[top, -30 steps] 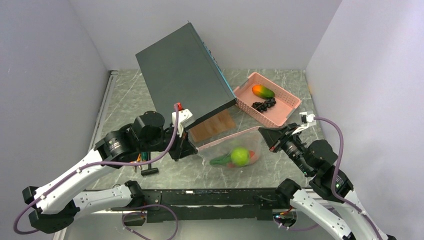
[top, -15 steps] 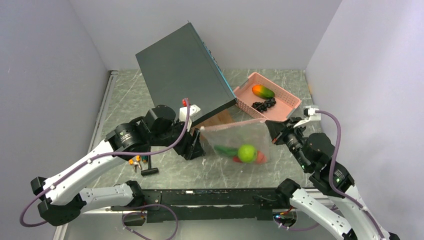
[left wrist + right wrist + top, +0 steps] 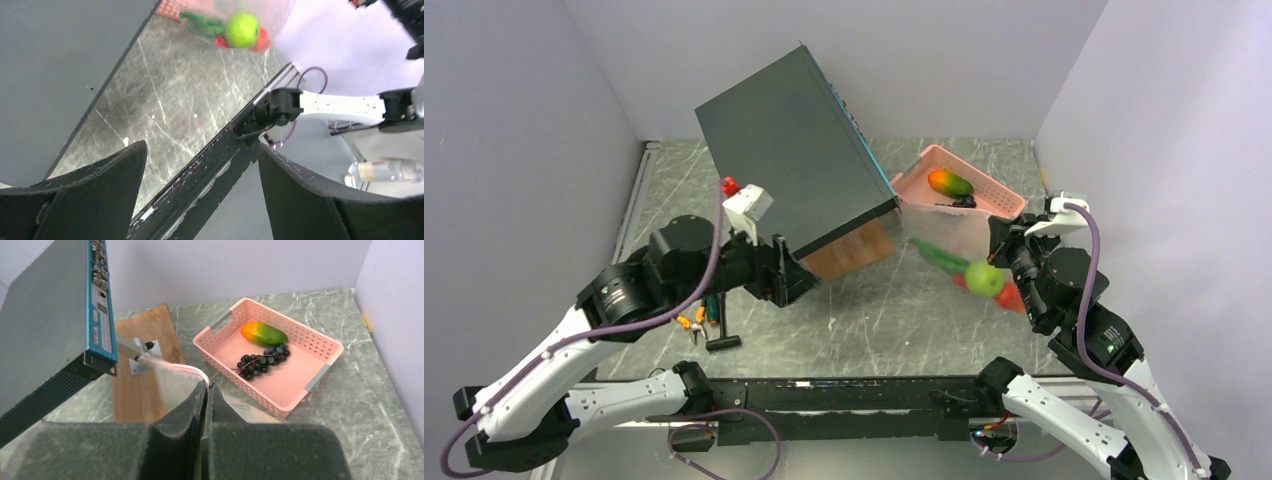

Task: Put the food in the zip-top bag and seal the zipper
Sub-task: Place the zipper food storage bag at the center of the board.

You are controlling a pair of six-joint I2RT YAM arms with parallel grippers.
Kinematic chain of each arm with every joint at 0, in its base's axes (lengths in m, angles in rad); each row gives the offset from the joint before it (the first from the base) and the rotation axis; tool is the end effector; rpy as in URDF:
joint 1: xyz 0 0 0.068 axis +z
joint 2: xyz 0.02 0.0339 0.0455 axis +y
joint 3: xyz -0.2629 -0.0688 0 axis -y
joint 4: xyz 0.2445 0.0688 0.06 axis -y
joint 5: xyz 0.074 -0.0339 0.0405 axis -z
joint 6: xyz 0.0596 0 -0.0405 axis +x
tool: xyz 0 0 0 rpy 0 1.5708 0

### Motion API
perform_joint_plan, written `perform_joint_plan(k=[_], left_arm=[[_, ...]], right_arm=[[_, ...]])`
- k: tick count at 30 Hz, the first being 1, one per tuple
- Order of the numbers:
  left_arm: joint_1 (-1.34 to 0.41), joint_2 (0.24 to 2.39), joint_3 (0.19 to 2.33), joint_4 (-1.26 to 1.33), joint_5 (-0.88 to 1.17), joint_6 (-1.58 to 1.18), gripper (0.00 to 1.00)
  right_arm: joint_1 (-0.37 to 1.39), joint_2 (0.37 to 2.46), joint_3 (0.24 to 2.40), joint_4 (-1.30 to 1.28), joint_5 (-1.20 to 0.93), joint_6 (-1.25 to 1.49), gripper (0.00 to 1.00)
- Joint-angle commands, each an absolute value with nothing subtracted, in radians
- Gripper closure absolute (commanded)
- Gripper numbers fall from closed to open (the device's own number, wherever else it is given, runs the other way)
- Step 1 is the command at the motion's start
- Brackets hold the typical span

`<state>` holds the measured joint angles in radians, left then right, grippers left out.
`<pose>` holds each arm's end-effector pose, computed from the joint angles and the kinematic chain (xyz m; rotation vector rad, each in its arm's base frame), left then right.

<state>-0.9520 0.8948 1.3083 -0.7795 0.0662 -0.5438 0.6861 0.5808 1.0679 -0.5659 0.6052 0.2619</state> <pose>0.1012 -0.1488 0.4240 0.4695 2.0337 -1.0265 0.1072 0.0440 0.4155 0.1127 1.6365 0.2271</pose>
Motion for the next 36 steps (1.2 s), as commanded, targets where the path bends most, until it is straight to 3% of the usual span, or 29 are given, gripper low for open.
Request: perform_joint_plan(k=[1,6,24,27,33,36], left_arm=[[-0.95,0.821,1.279,-0.699,-0.048,-0.661,0.14],[-0.95,0.739,1.217,-0.7,-0.155,-0.763,0.12],[-0.949,0.616,1.188,-0.775,-0.244,-0.874,0.12],[-0.949,0.601,1.183,-0.785,-0.265,-0.894,0.11],[-0.949,0.562,1.178,-0.789,-0.319,-0.921,0.12],[-0.95,0.556,1.219,-0.797,-0.351,-0.902,0.11]], right_arm=[[0.684,0.562,1.071,-0.559,0.592,0.198,1.0],[0.684,0.554,0.971,-0.592,0.381,0.314,1.0],[0.684,0.541,0.545,-0.392,-0.37,0.655,1.0],[0.684,0.505,0.515,-0.401,-0.385,0.682,0.88],[0.684,0.474,0.599,-0.487,-0.342,0.65,0.47],[0.684,0.486,0.688,-0.564,-0.296,0.587,0.38]])
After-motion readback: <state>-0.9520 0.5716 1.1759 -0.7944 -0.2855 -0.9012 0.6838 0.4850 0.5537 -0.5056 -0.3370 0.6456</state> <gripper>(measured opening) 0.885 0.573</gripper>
